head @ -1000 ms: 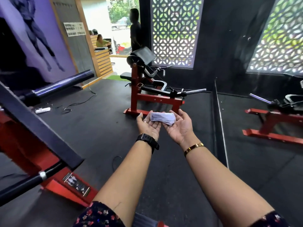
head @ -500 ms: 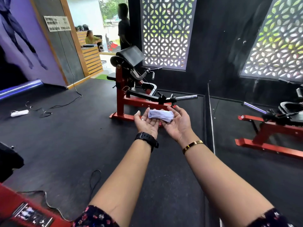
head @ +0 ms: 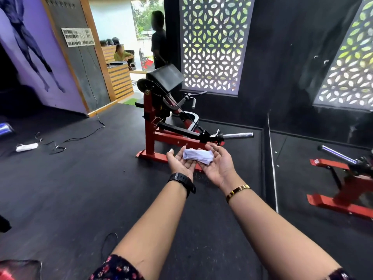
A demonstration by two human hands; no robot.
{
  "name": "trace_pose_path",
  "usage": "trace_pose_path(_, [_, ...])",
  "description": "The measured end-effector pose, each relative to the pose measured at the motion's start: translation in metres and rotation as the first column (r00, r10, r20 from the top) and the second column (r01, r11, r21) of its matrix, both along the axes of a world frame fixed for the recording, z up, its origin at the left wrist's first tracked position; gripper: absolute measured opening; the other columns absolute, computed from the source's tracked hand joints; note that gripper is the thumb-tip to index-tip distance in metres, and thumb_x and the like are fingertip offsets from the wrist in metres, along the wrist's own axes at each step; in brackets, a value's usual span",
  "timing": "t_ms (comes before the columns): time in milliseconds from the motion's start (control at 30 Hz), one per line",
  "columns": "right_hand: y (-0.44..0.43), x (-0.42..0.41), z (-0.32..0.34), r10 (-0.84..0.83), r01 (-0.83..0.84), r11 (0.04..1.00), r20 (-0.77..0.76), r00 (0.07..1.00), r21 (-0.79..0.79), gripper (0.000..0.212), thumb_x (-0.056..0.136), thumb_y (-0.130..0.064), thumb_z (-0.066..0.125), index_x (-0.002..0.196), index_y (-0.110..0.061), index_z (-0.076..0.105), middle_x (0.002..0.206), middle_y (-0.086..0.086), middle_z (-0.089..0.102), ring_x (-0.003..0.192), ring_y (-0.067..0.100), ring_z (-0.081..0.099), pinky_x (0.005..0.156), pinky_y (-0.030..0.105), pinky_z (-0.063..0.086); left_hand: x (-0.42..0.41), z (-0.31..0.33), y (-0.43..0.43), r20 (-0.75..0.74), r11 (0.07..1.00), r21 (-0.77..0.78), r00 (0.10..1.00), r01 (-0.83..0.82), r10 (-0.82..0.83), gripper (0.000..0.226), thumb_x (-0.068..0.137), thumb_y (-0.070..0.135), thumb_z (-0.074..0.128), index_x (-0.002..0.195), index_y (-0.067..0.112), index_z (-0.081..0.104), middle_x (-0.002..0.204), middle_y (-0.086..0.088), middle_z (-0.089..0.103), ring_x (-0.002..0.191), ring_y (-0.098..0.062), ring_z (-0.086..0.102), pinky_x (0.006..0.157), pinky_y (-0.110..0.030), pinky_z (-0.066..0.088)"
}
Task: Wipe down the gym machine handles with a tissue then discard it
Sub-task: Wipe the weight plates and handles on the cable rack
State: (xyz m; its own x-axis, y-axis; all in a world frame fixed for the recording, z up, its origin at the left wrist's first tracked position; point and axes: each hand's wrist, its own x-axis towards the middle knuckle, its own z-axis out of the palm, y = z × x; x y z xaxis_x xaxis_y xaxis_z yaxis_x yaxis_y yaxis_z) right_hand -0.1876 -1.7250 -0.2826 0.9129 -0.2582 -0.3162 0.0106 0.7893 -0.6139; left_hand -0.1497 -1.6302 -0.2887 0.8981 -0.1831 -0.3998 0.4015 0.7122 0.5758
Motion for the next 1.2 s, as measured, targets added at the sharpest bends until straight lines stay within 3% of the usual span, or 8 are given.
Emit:
trace_pose_path(233, [-0.027,0.133,-0.001,0.102,-0.106,0.992,-0.068,0.992,-0.067,0.021,0.095,-0.023,0.049,0.108,-0.008,0.054,0.096,0.016,0.064,0.083,0.028,0.064,0.073,0.034,0.056,0.135,-0.014,-0.027,-0.024,0.994,0.007,0.994,-0.108,0.108,0.044,0.096,0.046,0.035,0.092,0.015,0.066,0.092,-0.006,0.069,0.084,-0.02,0.065,0.074,-0.031,0.049])
trace_pose_path(433, [-0.03,0.238,0.011,0.225,-0.23,0.967,-0.064,0.972,-0.106,0.021,0.098,-0.023,0.042,0.092,-0.006,0.053,0.083,0.016,0.066,0.077,0.028,0.063,0.08,0.037,0.049,0.238,-0.014,-0.028,-0.009,0.973,-0.012,0.973,-0.229,0.229,0.042,0.097,0.043,0.035,0.089,0.014,0.064,0.092,-0.008,0.068,0.083,-0.02,0.064,0.077,-0.03,0.049])
trace_pose_path(567, [-0.021,0.306,0.011,0.324,-0.343,0.928,-0.143,0.935,-0.143,0.029,0.099,-0.023,0.041,0.081,-0.003,0.054,0.069,0.015,0.068,0.069,0.029,0.063,0.088,0.041,0.046,0.299,-0.019,-0.013,-0.021,0.95,0.036,0.95,-0.311,0.312,0.042,0.097,0.044,0.036,0.085,0.015,0.063,0.088,-0.007,0.066,0.08,-0.019,0.062,0.07,-0.029,0.048])
trace_pose_path(700, [-0.004,0.383,-0.005,0.408,-0.441,0.887,-0.217,0.887,-0.136,0.014,0.095,-0.023,0.048,0.089,-0.011,0.052,0.094,0.014,0.058,0.076,0.028,0.059,0.074,0.04,0.048,0.361,-0.032,0.002,-0.092,0.899,0.063,0.894,-0.433,0.438,0.042,0.097,0.044,0.036,0.083,0.014,0.062,0.085,-0.007,0.064,0.075,-0.021,0.061,0.064,-0.03,0.048])
trace_pose_path(900, [0.016,0.52,-0.015,0.576,-0.611,0.78,-0.226,0.786,-0.133,0.016,0.097,-0.02,0.043,0.088,-0.009,0.05,0.077,0.01,0.058,0.065,0.024,0.06,0.071,0.035,0.048,0.481,-0.042,0.021,-0.115,0.798,0.093,0.789,-0.596,0.603,0.043,0.096,0.044,0.036,0.08,0.014,0.062,0.085,-0.006,0.065,0.072,-0.019,0.061,0.058,-0.028,0.047])
trace_pose_path(1000, [0.025,0.595,-0.017,0.64,-0.671,0.728,-0.215,0.738,-0.137,0.024,0.098,-0.015,0.041,0.078,-0.004,0.049,0.053,0.009,0.063,0.049,0.02,0.064,0.071,0.033,0.049,0.541,-0.036,0.03,-0.117,0.748,0.098,0.739,-0.656,0.663,0.042,0.097,0.043,0.037,0.08,0.014,0.062,0.08,-0.006,0.064,0.071,-0.019,0.06,0.059,-0.028,0.047])
trace_pose_path(1100, [0.039,0.659,-0.02,0.69,-0.714,0.683,-0.187,0.699,-0.15,0.025,0.097,-0.015,0.041,0.077,-0.004,0.051,0.054,0.008,0.064,0.057,0.021,0.064,0.072,0.032,0.05,0.594,-0.033,0.042,-0.102,0.712,0.101,0.704,-0.695,0.703,0.043,0.098,0.043,0.035,0.083,0.014,0.062,0.081,-0.006,0.065,0.073,-0.019,0.06,0.062,-0.027,0.047])
trace_pose_path(1200, [0.062,0.713,-0.028,0.734,-0.757,0.631,-0.184,0.653,-0.168,0.023,0.097,-0.016,0.042,0.081,-0.004,0.053,0.06,0.008,0.066,0.055,0.019,0.066,0.062,0.028,0.054,0.639,-0.034,0.059,-0.11,0.673,0.089,0.665,-0.734,0.739,0.043,0.098,0.043,0.035,0.083,0.013,0.061,0.081,-0.006,0.063,0.071,-0.019,0.06,0.061,-0.026,0.047])
